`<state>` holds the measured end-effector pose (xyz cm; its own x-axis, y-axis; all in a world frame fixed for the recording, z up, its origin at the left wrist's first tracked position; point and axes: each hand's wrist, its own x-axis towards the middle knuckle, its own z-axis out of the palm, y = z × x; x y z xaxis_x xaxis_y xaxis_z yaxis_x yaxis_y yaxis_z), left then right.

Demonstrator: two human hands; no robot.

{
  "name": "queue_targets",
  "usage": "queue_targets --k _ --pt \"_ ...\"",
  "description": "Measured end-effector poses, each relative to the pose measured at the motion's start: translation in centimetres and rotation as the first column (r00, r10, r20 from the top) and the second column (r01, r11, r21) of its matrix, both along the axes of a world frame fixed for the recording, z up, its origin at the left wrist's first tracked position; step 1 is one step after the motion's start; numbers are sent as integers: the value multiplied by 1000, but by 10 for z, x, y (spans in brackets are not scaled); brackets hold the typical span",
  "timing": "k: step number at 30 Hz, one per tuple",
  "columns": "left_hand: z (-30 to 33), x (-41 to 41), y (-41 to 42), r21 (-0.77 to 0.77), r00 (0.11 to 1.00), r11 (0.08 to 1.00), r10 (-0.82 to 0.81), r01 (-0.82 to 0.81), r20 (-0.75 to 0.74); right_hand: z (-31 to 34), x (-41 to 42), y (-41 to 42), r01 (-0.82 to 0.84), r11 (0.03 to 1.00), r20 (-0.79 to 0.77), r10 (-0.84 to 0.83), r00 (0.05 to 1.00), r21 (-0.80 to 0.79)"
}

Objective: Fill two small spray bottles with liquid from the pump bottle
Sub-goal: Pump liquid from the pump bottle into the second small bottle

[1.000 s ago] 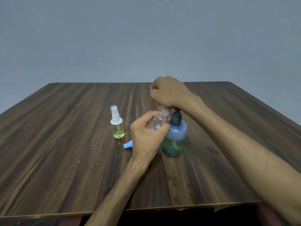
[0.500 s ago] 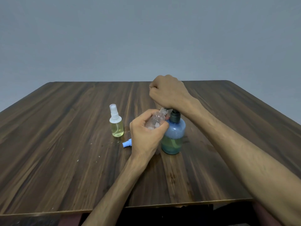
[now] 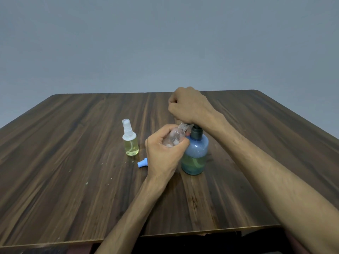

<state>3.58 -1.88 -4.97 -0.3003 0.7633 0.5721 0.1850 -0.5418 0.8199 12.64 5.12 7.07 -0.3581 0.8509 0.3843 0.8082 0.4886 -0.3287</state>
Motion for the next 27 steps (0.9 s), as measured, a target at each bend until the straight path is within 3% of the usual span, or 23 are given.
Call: queue_targets --k 6,10,15,19,23,27 --pt "0 0 -2 -2 1000 1000 2 -2 -1 11 -2 -2 6 990 2 -6 1000 139" --pt "1 2 -1 7 1000 1000 19 -19 -8 0 0 -1 13 999 31 -15 999 49" --pt "1 1 -2 14 1000 1000 -2 2 2 11 -2 -2 36 984 6 -37 999 173" --pt "1 2 0 6 1000 1000 9 -9 12 1 -1 0 32 999 55 -33 998 28" --pt "0 1 -1 25 1000 1000 9 -9 -14 9 -2 -3 24 988 26 -29 999 152" --pt "1 2 -1 11 1000 1000 13 -13 -2 2 -1 -3 32 998 77 -36 996 48"
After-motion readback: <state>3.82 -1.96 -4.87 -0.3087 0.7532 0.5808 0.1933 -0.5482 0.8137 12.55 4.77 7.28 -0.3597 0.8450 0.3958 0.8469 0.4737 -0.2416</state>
